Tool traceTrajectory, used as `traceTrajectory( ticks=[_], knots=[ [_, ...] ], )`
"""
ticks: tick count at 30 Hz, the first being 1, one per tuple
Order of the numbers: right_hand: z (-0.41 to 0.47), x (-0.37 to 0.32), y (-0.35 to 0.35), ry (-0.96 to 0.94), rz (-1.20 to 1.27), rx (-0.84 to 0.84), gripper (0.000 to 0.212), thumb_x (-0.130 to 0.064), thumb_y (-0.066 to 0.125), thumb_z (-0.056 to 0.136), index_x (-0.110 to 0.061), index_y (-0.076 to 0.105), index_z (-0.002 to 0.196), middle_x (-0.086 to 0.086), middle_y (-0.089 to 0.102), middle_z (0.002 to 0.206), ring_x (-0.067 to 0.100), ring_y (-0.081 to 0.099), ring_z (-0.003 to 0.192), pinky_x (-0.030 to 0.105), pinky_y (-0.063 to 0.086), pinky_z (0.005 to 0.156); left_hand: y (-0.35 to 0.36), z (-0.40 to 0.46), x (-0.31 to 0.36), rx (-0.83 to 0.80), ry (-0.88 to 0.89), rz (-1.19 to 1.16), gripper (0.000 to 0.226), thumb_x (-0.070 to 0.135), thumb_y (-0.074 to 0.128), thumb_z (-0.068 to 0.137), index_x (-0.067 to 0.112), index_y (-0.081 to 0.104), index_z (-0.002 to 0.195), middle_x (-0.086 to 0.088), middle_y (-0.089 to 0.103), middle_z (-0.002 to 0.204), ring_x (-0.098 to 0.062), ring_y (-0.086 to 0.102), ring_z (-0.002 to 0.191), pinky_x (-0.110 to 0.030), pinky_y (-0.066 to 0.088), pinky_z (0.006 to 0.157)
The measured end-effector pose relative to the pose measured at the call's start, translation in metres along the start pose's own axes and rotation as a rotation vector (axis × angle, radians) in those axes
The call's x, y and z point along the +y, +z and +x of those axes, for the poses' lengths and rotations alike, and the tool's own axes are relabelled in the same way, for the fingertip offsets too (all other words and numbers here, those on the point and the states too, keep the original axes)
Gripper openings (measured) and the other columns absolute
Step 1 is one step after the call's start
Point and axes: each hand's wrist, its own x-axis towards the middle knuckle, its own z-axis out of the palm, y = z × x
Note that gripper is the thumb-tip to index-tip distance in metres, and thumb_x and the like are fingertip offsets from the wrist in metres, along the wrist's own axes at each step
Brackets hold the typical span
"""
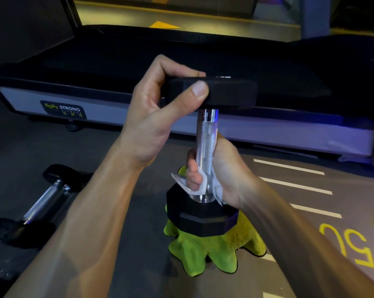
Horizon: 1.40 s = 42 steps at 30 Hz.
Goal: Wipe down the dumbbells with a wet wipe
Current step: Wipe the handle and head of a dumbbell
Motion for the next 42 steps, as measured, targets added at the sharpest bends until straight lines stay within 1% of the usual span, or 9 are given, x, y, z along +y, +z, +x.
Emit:
traceTrajectory(
  ticks=[4,8,12,15,18,22,28,35,42],
  knots=[
    [-0.004,0.014,0.008,-0.169,-0.017,0.197,0.074,-0.069,0.026,0.104,-0.003,0.056,0.089,0.012,0.059,0.063,0.026,0.054,0.038,0.064,0.060,0.082,0.001,-0.003,0.000,0.045,0.014,0.003,0.021,0.022,0.067,0.094,0.010,0.059,0.110,-0.034,0.063,0.122,-0.026,0.063,0.107,-0.033,0.054,0.093],
    [-0.021,0.039,-0.001,-0.268,-0.218,0.212,0.084,-0.083,0.033,0.087,-0.014,0.076,0.110,0.012,0.080,0.104,0.023,0.069,0.094,0.044,0.053,0.098,0.006,-0.005,0.002,0.062,0.013,0.022,0.030,0.021,0.067,0.095,0.001,0.058,0.115,-0.016,0.065,0.114,-0.015,0.064,0.102,-0.025,0.051,0.090],
    [-0.046,0.057,-0.021,-0.373,-0.169,0.100,0.059,-0.045,0.055,0.081,-0.021,0.062,0.135,0.000,0.072,0.116,0.014,0.067,0.106,0.038,0.049,0.093,0.009,-0.002,0.001,0.104,0.000,0.028,0.032,0.022,0.069,0.095,-0.001,0.058,0.114,-0.013,0.064,0.109,-0.012,0.062,0.097,-0.023,0.050,0.088],
    [-0.043,0.054,-0.035,-0.502,-0.732,0.196,0.077,-0.047,0.061,0.082,-0.033,0.040,0.155,-0.015,0.058,0.147,0.002,0.055,0.133,0.040,0.044,0.114,0.008,-0.002,0.000,0.105,-0.008,0.035,0.027,0.022,0.069,0.095,0.005,0.057,0.111,-0.011,0.063,0.105,-0.009,0.060,0.094,-0.022,0.050,0.086],
    [-0.029,0.054,-0.037,-0.566,-1.074,0.310,0.032,-0.042,0.067,0.090,-0.024,0.060,0.116,-0.004,0.073,0.104,0.018,0.069,0.097,0.046,0.056,0.086,0.006,-0.003,0.001,0.100,-0.005,0.028,0.026,0.024,0.068,0.095,0.007,0.055,0.110,-0.012,0.062,0.105,-0.007,0.061,0.093,-0.020,0.050,0.085],
    [-0.018,0.049,-0.040,-0.570,-1.003,0.252,0.046,-0.058,0.067,0.078,-0.019,0.063,0.103,0.001,0.077,0.096,0.023,0.074,0.092,0.052,0.059,0.083,0.006,-0.003,0.002,0.081,0.006,0.038,0.027,0.024,0.068,0.095,0.007,0.056,0.111,-0.014,0.063,0.107,-0.009,0.061,0.094,-0.022,0.050,0.086],
    [-0.021,0.017,-0.035,-0.493,-0.245,-0.040,0.019,-0.008,0.062,0.098,0.002,0.065,0.115,0.012,0.078,0.095,0.024,0.075,0.082,0.034,0.061,0.073,0.009,0.000,-0.001,0.072,-0.015,0.027,0.025,0.019,0.069,0.096,0.005,0.055,0.112,-0.014,0.063,0.108,-0.008,0.062,0.094,-0.023,0.051,0.085],
    [-0.002,0.007,-0.032,-0.169,0.037,-0.161,0.041,-0.028,0.041,0.083,-0.002,0.071,0.091,0.025,0.061,0.102,0.039,0.056,0.091,0.056,0.045,0.085,0.011,-0.002,0.001,0.051,-0.003,0.037,0.029,0.027,0.069,0.094,0.008,0.057,0.110,-0.032,0.063,0.117,-0.018,0.063,0.099,-0.030,0.053,0.089],
    [-0.005,0.010,-0.015,-0.217,-0.018,-0.010,0.061,-0.034,0.026,0.092,-0.011,0.062,0.047,0.020,0.053,0.060,0.029,0.049,0.053,0.038,0.043,0.063,0.015,-0.002,0.004,0.067,-0.001,0.086,0.032,0.028,0.071,0.092,0.006,0.059,0.113,-0.028,0.065,0.115,-0.013,0.064,0.096,-0.029,0.054,0.086]
  ],
)
